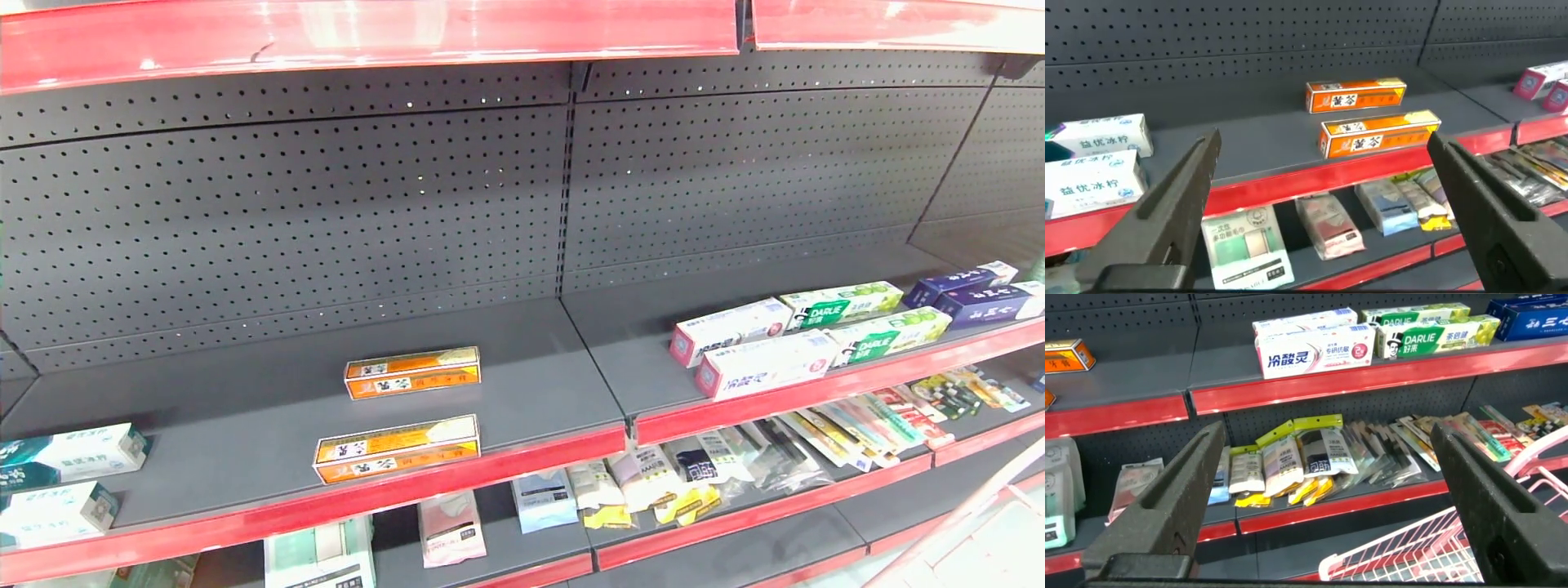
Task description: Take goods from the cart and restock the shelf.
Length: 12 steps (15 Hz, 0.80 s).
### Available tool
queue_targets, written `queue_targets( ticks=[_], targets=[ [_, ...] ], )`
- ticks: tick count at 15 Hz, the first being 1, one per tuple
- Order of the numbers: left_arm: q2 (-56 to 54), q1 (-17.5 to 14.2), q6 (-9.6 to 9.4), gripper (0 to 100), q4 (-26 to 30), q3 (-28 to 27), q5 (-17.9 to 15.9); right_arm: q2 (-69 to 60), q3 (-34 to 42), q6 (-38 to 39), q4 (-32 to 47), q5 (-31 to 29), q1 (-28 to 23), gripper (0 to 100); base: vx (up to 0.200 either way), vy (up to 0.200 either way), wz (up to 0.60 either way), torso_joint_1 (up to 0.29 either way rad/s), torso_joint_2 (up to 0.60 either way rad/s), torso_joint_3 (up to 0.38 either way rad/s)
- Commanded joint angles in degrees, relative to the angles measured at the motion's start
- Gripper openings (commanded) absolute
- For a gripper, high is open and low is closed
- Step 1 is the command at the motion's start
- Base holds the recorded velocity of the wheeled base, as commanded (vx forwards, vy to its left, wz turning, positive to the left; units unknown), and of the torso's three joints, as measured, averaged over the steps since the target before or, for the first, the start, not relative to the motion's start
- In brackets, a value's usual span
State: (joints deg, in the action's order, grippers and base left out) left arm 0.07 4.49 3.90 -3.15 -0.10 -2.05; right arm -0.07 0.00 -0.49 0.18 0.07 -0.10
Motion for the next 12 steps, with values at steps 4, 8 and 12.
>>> queue_targets(
  ticks=[4,8,12],
  targets=[
    [-0.07,0.0,-0.03,100,0.07,-0.08,-0.15,0.07,0.0,0.05,-0.01,0.01,0.01,100,0.0,0.0,0.45,0.003,0.0,0.004],
    [-0.07,0.0,-0.03,100,-0.02,0.01,-0.24,0.07,0.0,0.05,-0.01,0.01,0.01,100,0.0,0.0,0.6,0.005,0.0,0.005],
    [-0.07,0.0,-0.21,100,-0.02,0.01,0.11,0.07,0.0,-0.04,-0.01,0.01,0.01,100,0.0,0.0,0.6,0.001,0.0,0.001]
  ],
)
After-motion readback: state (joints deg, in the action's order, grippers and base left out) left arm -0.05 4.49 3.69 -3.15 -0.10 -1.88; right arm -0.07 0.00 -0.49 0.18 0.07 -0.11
